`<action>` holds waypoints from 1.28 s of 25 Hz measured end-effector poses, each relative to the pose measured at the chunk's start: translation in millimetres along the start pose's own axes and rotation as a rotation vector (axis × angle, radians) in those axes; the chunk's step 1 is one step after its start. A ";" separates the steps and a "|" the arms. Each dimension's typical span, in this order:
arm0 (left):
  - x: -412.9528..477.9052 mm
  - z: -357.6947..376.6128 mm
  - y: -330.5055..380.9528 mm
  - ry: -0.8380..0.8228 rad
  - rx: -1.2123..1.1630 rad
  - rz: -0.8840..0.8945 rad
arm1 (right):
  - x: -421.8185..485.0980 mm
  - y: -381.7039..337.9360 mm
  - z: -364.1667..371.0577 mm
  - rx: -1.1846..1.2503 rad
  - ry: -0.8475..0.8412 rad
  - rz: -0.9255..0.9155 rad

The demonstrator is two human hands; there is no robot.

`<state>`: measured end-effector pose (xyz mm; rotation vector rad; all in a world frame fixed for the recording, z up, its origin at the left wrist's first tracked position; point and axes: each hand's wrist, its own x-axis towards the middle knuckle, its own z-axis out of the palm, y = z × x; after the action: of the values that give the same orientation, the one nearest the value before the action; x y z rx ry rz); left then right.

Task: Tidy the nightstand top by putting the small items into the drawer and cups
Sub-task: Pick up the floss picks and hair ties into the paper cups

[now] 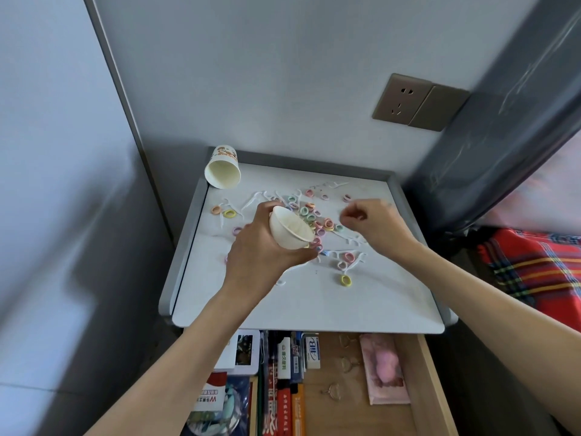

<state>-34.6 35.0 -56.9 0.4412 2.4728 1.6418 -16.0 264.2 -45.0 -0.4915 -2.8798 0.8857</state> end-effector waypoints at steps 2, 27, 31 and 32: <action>0.3 -0.9 -2.2 -0.007 0.007 0.013 | -2.1 37.7 5.2 -0.314 -0.082 0.095; 4.3 4.8 -7.7 -0.033 0.002 0.013 | 14.2 15.2 33.7 -0.677 -0.374 -0.189; 4.2 3.9 -8.2 -0.037 -0.008 0.008 | 17.4 19.7 34.8 -0.776 -0.391 -0.231; 4.1 3.5 -8.1 -0.038 -0.013 0.010 | 16.9 20.2 34.0 -0.794 -0.375 -0.248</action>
<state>-38.8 36.4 -65.5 0.4797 2.4355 1.6373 -32.4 267.5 -84.6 0.0146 -3.4479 -0.2711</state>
